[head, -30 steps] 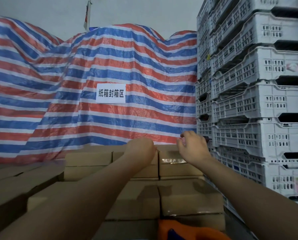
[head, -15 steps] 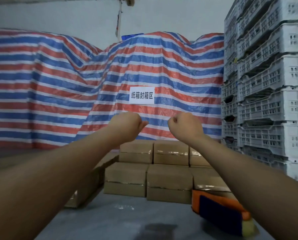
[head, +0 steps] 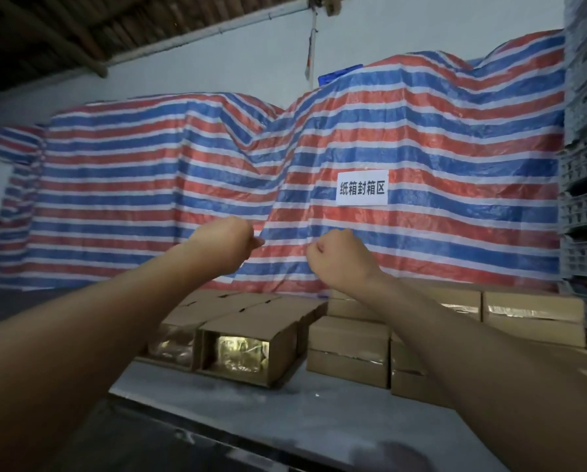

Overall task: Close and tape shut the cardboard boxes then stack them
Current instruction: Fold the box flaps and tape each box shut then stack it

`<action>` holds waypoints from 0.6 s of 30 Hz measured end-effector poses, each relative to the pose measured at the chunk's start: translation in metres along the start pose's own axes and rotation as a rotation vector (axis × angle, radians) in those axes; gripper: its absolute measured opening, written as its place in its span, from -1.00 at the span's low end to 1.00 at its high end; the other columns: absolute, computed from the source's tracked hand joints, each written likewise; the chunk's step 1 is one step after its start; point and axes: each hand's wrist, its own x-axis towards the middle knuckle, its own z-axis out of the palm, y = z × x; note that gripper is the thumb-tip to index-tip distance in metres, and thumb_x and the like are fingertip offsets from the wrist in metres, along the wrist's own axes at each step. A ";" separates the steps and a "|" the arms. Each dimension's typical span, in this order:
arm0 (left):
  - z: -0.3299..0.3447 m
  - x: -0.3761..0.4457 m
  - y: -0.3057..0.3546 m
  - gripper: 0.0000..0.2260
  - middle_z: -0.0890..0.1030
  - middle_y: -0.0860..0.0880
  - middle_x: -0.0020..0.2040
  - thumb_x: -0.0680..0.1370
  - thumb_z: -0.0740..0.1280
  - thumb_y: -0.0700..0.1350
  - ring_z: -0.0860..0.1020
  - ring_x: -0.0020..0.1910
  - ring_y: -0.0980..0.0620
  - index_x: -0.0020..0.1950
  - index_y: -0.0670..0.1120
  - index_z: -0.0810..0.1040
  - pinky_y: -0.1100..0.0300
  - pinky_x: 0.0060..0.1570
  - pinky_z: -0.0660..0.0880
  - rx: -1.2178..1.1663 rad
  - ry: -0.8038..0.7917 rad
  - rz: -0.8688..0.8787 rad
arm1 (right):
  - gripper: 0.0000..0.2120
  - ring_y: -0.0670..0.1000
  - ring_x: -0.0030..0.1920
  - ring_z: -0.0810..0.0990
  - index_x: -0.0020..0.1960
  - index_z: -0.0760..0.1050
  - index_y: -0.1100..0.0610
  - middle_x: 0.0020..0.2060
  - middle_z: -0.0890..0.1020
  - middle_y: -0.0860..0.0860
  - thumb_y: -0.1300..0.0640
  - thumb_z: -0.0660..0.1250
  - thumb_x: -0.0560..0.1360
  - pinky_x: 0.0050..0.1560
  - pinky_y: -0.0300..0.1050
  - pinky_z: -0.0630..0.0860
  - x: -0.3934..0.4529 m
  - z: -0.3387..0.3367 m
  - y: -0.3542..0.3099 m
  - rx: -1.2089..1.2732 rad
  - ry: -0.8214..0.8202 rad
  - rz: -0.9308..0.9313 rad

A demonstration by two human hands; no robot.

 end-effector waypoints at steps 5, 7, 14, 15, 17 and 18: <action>0.025 0.005 -0.038 -0.62 0.49 -0.03 -0.25 0.69 0.09 -0.01 0.52 -0.34 0.07 0.53 0.14 0.23 0.22 -0.44 0.48 0.111 0.046 0.028 | -0.55 -0.09 -0.46 0.39 -0.41 0.31 0.06 -0.48 0.39 -0.03 0.09 0.15 0.67 -0.43 -0.23 0.22 0.009 0.039 -0.001 -0.050 0.054 -0.037; 0.038 0.005 -0.047 -0.59 0.50 -0.03 -0.25 0.70 0.00 0.06 0.52 -0.31 0.05 0.56 0.13 0.12 0.18 -0.34 0.50 0.047 0.049 0.020 | -0.56 -0.11 -0.42 0.43 -0.39 0.32 0.02 -0.44 0.43 -0.05 0.06 0.14 0.68 -0.41 -0.24 0.24 0.014 0.054 0.001 -0.057 0.058 -0.063; 0.099 0.005 -0.067 -0.52 0.52 -0.01 0.28 0.61 0.05 0.29 0.51 0.20 -0.01 0.36 0.03 0.42 0.01 0.20 0.47 -0.044 -0.174 0.088 | -0.67 -0.09 -0.26 0.47 -0.18 0.39 0.03 -0.25 0.49 -0.09 -0.08 0.07 0.69 -0.32 -0.15 0.29 0.028 0.097 0.011 -0.112 -0.162 -0.151; 0.108 0.003 -0.068 -0.52 0.47 0.00 0.35 0.61 0.08 0.27 0.48 0.26 -0.02 0.43 0.05 0.36 0.01 0.22 0.45 -0.062 -0.200 0.112 | -0.71 -0.06 -0.19 0.50 -0.09 0.41 0.03 -0.19 0.52 -0.08 -0.11 0.07 0.68 -0.26 -0.10 0.35 0.028 0.104 0.013 -0.109 -0.223 -0.147; 0.126 0.000 -0.071 -0.49 0.38 0.00 0.45 0.61 0.14 0.24 0.43 0.35 -0.05 0.51 0.08 0.25 0.00 0.26 0.41 -0.029 -0.239 0.160 | -0.69 0.01 0.01 0.55 0.13 0.44 0.01 0.03 0.57 -0.03 -0.18 0.09 0.65 -0.05 -0.02 0.47 0.025 0.121 0.019 -0.109 -0.306 -0.149; 0.135 -0.002 -0.073 -0.46 0.33 -0.01 0.49 0.61 0.17 0.23 0.40 0.39 -0.06 0.54 0.07 0.21 0.00 0.28 0.40 0.011 -0.255 0.175 | -0.61 0.05 0.15 0.53 0.28 0.42 0.01 0.17 0.56 0.00 -0.22 0.09 0.64 0.10 0.02 0.49 0.024 0.129 0.023 -0.132 -0.331 -0.153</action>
